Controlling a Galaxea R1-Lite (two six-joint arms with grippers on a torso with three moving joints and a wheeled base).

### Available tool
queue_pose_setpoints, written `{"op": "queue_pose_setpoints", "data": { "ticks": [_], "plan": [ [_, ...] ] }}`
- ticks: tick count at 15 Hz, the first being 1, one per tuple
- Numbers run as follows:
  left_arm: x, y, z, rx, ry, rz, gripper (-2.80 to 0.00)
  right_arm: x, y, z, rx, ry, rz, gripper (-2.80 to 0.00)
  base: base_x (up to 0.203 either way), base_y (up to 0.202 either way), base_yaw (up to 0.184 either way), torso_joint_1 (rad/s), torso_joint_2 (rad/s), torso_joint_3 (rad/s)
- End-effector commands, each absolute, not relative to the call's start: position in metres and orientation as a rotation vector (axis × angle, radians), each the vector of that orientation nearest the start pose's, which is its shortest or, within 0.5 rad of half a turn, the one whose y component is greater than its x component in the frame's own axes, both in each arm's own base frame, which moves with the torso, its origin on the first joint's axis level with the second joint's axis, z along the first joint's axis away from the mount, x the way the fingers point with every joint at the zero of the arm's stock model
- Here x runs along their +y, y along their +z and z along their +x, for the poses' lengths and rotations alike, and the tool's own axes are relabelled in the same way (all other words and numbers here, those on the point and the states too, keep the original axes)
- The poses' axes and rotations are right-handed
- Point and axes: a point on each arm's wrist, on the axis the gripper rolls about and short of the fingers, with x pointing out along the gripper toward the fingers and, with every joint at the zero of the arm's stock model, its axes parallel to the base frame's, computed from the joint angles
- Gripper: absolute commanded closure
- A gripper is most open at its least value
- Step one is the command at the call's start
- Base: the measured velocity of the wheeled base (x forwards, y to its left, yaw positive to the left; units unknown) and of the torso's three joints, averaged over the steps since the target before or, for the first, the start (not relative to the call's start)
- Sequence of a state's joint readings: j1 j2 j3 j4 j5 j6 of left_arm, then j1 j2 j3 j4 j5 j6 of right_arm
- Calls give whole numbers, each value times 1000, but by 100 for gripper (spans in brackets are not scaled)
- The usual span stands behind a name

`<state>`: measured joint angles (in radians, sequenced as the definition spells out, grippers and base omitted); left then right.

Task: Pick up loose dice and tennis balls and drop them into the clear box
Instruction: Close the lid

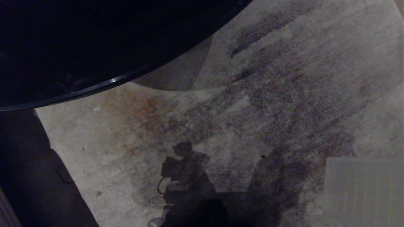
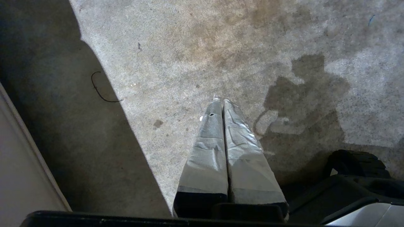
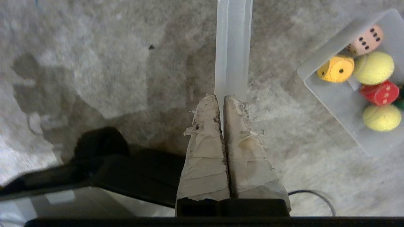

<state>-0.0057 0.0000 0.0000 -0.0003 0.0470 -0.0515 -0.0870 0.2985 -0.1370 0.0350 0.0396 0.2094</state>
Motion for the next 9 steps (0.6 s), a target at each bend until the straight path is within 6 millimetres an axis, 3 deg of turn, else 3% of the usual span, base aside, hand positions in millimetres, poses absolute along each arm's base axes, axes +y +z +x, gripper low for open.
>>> {"op": "queue_pose_setpoints", "data": {
  "ticks": [1,5,9],
  "plan": [
    [1,75,-23,2,41,-52,0,1,110,-2,201,-65,208,0,0,0,0,0,0,0],
    [1,75,-23,1,41,-52,0,1,89,-1,261,-58,105,0,0,0,0,0,0,0],
    [1,75,-23,1,41,-52,0,1,87,1,240,-51,41,0,0,0,0,0,0,0]
  ]
}}
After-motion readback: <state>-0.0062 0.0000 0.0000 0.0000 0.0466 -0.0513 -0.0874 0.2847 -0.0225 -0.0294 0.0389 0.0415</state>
